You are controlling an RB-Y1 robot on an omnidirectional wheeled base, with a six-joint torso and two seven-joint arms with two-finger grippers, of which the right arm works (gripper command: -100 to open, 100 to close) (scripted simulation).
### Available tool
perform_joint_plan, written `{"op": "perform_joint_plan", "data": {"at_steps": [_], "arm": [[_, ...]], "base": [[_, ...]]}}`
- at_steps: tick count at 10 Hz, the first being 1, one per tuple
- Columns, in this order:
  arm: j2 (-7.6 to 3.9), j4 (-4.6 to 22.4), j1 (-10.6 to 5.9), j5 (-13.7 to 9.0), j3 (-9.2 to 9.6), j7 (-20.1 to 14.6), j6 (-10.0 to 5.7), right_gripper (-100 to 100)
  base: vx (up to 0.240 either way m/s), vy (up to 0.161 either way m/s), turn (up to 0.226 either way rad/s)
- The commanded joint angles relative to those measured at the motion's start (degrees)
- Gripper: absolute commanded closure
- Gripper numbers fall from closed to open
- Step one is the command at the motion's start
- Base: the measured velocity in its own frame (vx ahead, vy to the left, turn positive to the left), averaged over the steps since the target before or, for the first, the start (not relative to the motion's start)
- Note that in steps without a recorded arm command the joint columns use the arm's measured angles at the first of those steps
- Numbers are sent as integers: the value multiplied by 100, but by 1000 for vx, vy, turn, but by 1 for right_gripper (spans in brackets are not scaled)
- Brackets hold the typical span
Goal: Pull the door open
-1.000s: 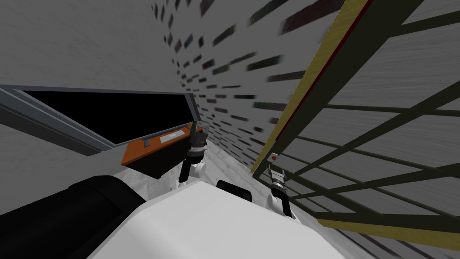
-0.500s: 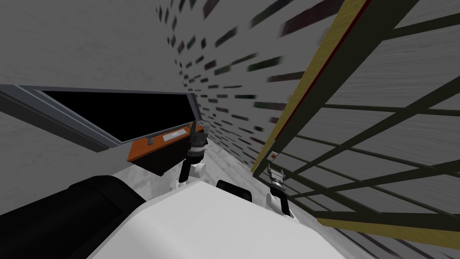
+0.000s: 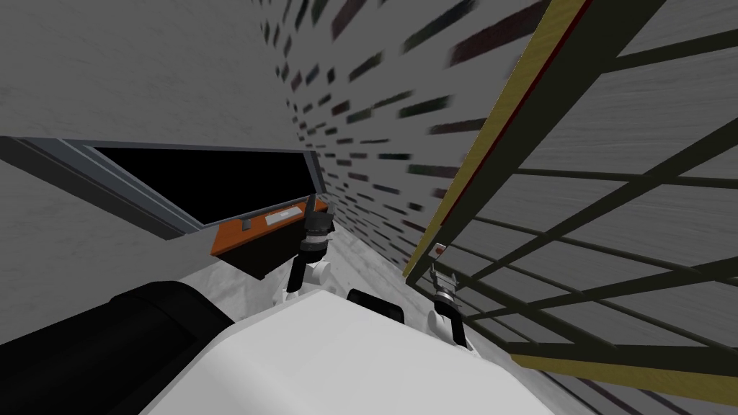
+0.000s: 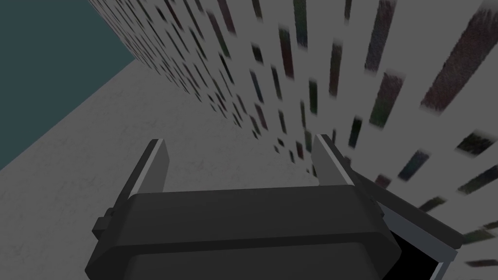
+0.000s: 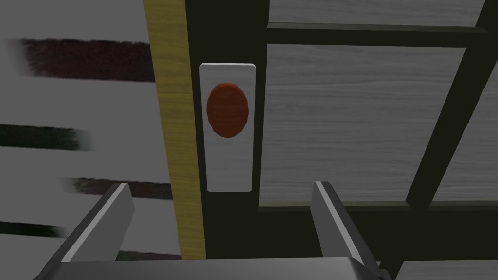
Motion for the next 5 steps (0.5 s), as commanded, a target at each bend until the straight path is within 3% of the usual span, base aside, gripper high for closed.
{"op": "perform_joint_plan", "data": {"at_steps": [1, 5], "arm": [[-74, 7, 35, -27, -26, -83, -22, -100], [-376, 115, 173, -115, -100, -397, -137, -100]], "base": [[195, 6, 93], [213, -20, 100]]}}
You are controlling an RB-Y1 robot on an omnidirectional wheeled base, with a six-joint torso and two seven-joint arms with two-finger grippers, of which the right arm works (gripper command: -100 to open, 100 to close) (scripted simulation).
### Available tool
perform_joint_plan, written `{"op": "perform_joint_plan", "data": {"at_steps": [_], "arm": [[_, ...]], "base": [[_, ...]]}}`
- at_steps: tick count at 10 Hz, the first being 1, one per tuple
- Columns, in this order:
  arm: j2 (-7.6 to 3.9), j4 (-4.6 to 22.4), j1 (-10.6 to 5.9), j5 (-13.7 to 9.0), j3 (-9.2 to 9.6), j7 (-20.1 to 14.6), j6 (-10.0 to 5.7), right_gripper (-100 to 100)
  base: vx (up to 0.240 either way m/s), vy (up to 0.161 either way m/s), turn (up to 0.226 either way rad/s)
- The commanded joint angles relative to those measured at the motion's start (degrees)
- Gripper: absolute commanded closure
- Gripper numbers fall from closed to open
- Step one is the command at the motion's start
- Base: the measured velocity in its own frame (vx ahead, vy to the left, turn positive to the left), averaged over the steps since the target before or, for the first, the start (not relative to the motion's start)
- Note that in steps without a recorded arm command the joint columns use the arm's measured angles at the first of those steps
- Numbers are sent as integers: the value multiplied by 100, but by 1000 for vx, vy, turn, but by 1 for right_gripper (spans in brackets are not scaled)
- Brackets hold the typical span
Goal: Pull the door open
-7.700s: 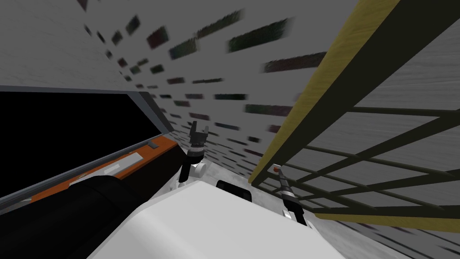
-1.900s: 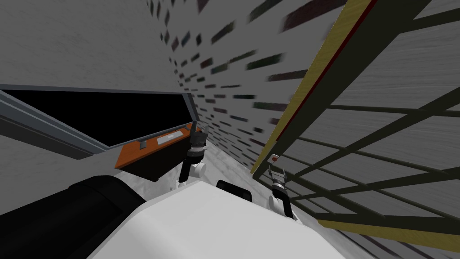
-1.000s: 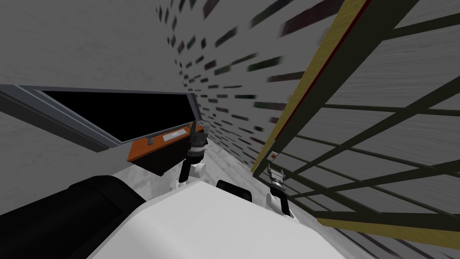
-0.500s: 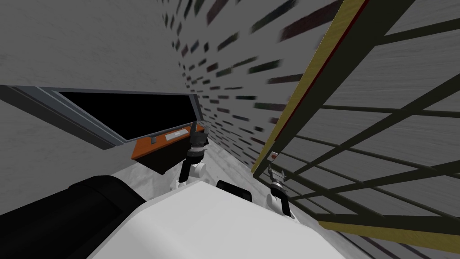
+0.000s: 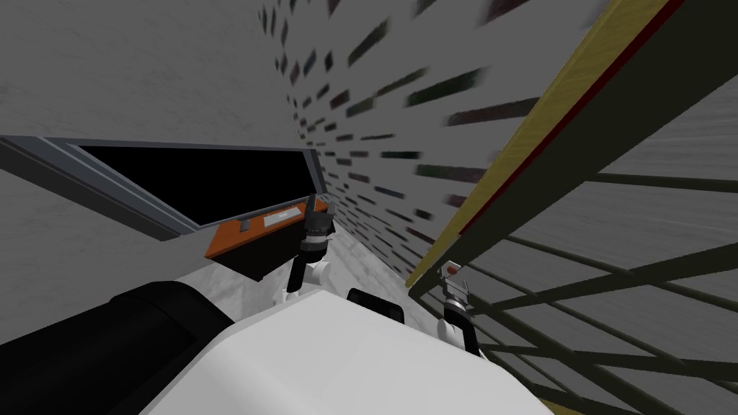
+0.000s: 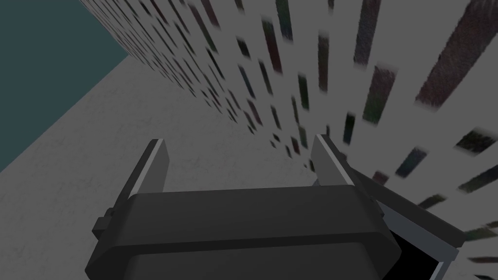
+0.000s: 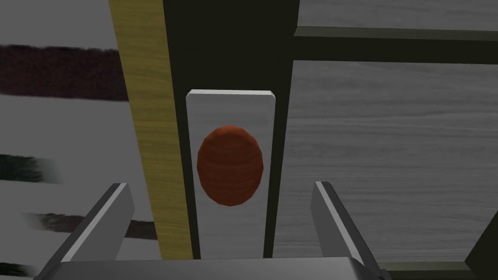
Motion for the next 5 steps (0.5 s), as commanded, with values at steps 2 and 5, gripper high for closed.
{"op": "perform_joint_plan", "data": {"at_steps": [2, 5], "arm": [[-205, 64, 80, -62, -54, -216, -64, -100], [-195, -42, 133, -66, -62, -170, -20, -100]], "base": [[208, -29, 98], [58, 6, 4]]}}
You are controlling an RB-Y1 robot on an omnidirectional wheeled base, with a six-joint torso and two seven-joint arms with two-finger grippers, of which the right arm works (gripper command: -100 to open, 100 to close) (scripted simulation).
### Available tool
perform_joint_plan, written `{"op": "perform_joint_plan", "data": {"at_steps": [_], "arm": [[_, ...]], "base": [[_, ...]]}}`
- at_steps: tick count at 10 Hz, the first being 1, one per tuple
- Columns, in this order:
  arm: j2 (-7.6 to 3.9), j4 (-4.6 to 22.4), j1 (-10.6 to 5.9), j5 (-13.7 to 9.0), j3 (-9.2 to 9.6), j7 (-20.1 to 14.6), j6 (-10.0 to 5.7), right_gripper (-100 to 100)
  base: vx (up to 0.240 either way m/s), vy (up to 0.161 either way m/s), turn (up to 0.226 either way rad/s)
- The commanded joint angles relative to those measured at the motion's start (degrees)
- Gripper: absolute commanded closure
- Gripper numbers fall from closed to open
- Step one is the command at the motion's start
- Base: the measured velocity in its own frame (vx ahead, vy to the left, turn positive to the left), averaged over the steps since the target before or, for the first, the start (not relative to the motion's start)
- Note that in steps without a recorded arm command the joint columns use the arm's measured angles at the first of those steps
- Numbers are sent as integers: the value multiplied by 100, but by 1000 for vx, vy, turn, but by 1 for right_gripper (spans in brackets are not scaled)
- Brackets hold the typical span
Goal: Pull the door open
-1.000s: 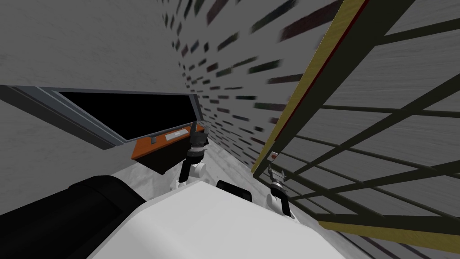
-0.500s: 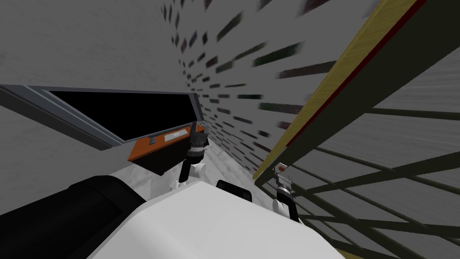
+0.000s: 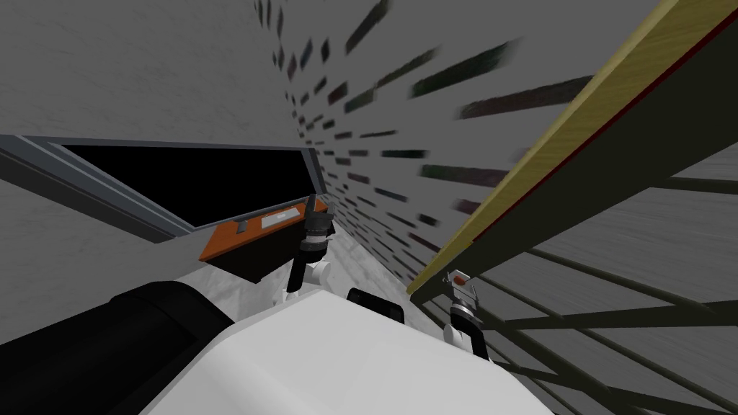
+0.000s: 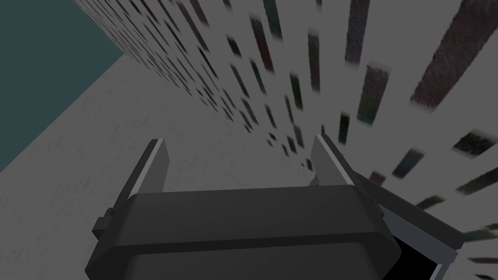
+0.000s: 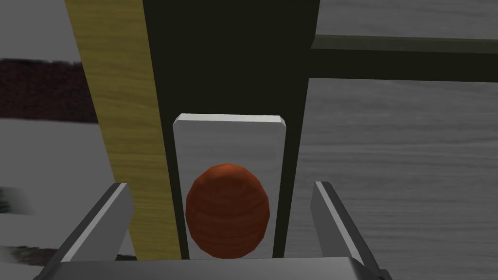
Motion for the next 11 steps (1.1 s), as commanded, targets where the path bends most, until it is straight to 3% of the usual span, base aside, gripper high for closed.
{"op": "perform_joint_plan", "data": {"at_steps": [1, 6, 11], "arm": [[1, -10, 5, 0, -1, 10, 8, 100], [1, -10, 5, 0, -1, 10, 8, 100], [-181, -123, 135, 172, 342, -317, -53, 100]], "base": [[0, 0, 0], [-1, -1, -1], [-189, -8, 74]]}}
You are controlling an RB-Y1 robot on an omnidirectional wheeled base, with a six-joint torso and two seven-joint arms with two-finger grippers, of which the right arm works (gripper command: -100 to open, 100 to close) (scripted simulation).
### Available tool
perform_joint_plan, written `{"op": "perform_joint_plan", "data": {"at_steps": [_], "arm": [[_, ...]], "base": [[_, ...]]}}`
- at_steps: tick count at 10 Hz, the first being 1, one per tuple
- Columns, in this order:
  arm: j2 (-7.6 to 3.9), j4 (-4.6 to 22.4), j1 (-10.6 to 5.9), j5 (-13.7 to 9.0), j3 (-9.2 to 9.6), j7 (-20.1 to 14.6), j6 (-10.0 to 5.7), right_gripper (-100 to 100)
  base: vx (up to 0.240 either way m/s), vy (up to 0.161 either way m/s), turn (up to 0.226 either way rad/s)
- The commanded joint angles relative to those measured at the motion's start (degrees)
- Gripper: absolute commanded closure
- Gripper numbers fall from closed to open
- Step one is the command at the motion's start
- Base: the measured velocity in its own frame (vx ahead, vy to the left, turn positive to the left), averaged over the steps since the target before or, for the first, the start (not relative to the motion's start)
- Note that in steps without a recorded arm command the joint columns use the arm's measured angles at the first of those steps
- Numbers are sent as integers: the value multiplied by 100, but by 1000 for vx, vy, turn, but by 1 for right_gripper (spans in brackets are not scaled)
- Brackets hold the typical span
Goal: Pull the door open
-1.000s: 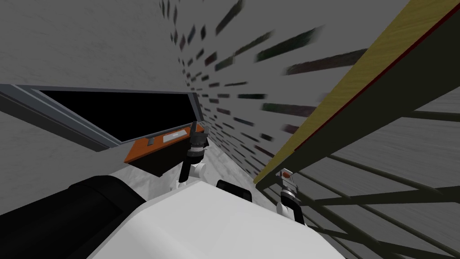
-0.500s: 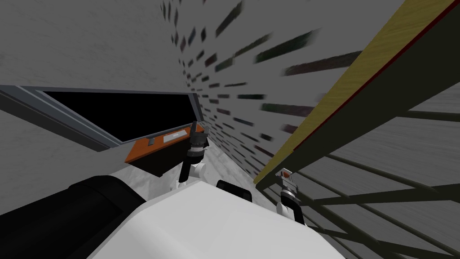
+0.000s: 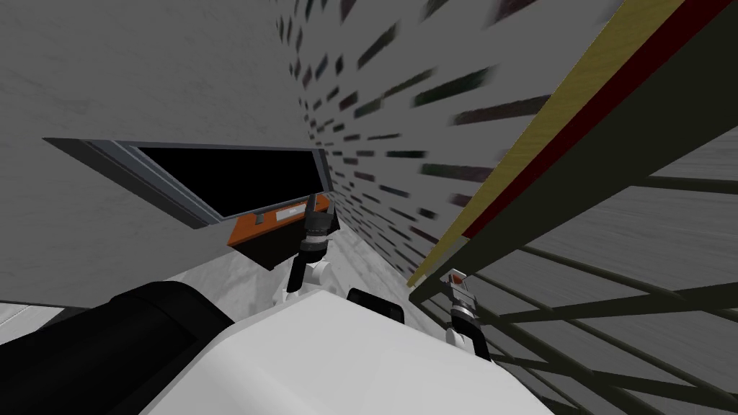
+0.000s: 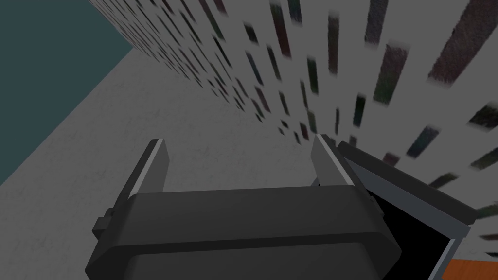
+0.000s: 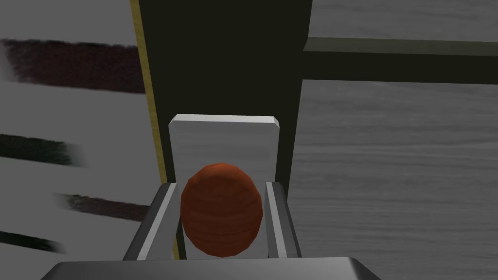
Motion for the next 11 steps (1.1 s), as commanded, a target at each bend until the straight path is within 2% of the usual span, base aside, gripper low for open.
{"op": "perform_joint_plan", "data": {"at_steps": [1, 3, 4, 5, 7, 11], "arm": [[-52, -10, 36, 63, 127, -136, -42, 100], [-133, -61, 94, 140, 279, -281, -70, 100], [-106, 9, 49, 124, 242, -241, -84, 100], [-174, -20, 116, 196, 379, -368, -132, 100], [-241, -49, 159, 247, 473, -462, -180, 100], [-473, -150, 309, 423, 799, -787, -346, 100]], "base": [[-249, -28, 88], [-246, -15, 81], [-104, -11, 28], [-141, -5, 76], [-199, 1, 57], [-236, -38, 81]]}}
